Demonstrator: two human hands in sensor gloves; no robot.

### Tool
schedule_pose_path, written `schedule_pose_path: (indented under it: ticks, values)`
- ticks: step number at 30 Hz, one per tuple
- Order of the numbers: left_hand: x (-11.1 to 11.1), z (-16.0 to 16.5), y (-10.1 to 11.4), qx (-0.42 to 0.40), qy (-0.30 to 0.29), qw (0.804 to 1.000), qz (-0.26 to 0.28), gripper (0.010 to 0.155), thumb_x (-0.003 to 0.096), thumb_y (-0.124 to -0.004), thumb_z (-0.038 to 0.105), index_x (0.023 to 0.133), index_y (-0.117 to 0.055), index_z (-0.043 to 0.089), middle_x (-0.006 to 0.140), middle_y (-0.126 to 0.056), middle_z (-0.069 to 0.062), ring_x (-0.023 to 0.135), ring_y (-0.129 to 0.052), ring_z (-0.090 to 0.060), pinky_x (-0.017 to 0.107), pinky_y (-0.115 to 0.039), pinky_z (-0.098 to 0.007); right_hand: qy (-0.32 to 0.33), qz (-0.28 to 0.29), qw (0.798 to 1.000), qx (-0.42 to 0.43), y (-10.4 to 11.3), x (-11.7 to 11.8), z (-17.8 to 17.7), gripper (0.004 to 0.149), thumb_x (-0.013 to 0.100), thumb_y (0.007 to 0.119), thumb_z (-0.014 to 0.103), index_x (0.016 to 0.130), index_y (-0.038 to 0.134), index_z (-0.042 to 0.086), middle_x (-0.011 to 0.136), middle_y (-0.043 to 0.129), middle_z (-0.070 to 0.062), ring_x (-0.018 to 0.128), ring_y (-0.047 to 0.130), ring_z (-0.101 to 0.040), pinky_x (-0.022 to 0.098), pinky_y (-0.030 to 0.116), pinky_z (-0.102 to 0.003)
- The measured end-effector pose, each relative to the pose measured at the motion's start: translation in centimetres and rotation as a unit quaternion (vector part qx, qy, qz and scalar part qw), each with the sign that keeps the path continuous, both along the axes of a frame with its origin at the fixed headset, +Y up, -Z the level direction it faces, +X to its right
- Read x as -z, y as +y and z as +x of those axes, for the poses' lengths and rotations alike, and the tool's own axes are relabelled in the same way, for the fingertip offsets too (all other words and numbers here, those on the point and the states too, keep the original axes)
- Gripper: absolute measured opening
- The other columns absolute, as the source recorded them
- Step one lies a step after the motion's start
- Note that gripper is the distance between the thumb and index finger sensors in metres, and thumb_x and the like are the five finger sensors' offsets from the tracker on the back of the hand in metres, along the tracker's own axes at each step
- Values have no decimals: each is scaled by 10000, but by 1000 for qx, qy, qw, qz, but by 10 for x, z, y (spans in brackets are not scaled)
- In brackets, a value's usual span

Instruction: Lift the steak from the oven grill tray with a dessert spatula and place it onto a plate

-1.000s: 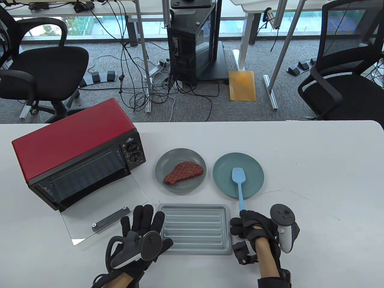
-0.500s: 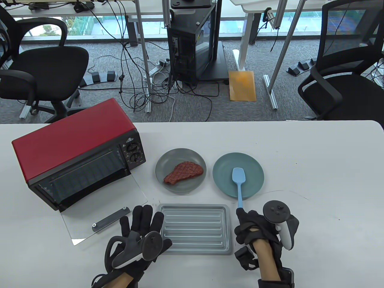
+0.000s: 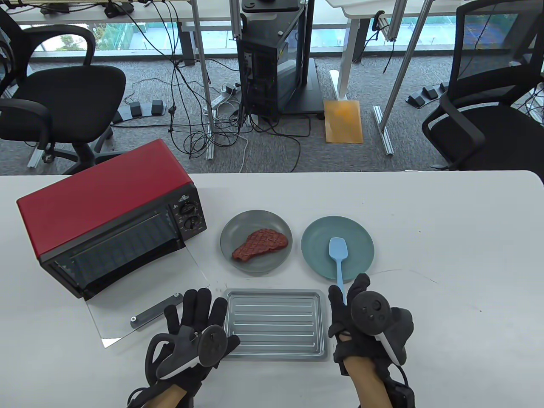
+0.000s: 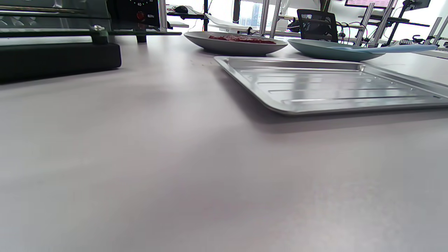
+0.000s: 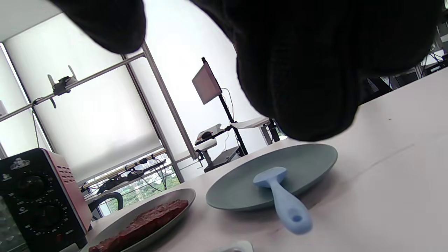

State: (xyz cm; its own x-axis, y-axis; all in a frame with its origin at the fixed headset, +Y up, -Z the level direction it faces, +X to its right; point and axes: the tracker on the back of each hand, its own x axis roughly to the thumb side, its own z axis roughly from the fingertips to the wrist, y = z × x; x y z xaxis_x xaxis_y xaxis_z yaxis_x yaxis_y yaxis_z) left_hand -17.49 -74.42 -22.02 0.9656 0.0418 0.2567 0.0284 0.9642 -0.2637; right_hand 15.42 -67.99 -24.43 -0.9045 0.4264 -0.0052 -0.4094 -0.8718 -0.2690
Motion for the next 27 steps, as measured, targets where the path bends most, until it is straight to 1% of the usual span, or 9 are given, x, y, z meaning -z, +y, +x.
schedule_pose_path:
  ticks: [2,6,11,13,16,20,22,24,27]
  values:
    - [1,-1,0,1,3,1000,0,845,589,-484,659,1210,-189,168,1231,-65,-248,1124,-76,-556,698,-187,-799,9,23,1000,-14,5,-4,-5,825,513,703,474,937,542,-214,732,864,-371,473,979,-492,395,707,-669]
    - [3,-5,0,0,11,1000,1,847,588,-486,659,1211,-189,168,1231,-64,-247,1124,-74,-555,698,-188,-799,38,90,995,-30,16,-14,-18,796,506,723,459,939,587,-194,770,845,-368,541,937,-538,437,655,-709]
    - [5,-10,1,-2,22,1000,4,846,588,-485,659,1210,-187,169,1231,-62,-247,1123,-72,-555,699,-186,-798,58,119,989,-61,24,-24,-30,804,502,740,474,973,569,-154,870,754,-369,677,838,-595,486,572,-762]
    - [6,-11,1,-1,26,1000,4,847,589,-486,658,1210,-186,167,1230,-63,-248,1123,-73,-556,699,-187,-798,64,124,988,-69,26,-28,-34,813,501,748,483,996,548,-131,919,689,-375,740,768,-627,502,526,-786]
    - [7,-14,1,-2,32,999,5,847,589,-486,657,1210,-184,166,1230,-61,-248,1123,-70,-555,699,-187,-799,72,120,987,-84,27,-31,-38,828,499,754,495,1021,517,-103,972,597,-383,810,660,-669,517,468,-809]
    - [9,-19,2,-4,43,999,7,848,588,-484,660,1210,-181,170,1231,-60,-247,1123,-69,-556,698,-186,-800,81,107,986,-98,25,-35,-43,849,494,765,507,1043,486,-77,1008,503,-391,863,551,-695,526,417,-827]
    - [11,-23,2,-6,51,999,7,846,589,-485,657,1209,-183,168,1230,-60,-249,1123,-71,-556,697,-185,-800,89,75,987,-113,21,-34,-45,887,492,772,528,1071,411,-40,1038,394,-389,902,428,-707,532,362,-842]
    - [12,-25,2,-8,57,998,9,847,589,-485,658,1209,-179,168,1230,-60,-249,1124,-69,-555,697,-184,-800,93,62,986,-124,19,-34,-47,912,490,778,540,1085,360,-10,1053,311,-384,917,338,-715,531,321,-852]
    - [14,-30,3,-11,69,997,13,850,589,-484,659,1208,-167,170,1229,-53,-248,1124,-66,-556,697,-182,-801,105,30,983,-147,15,-32,-52,970,487,780,563,1097,230,47,1061,141,-360,921,148,-714,519,227,-869]
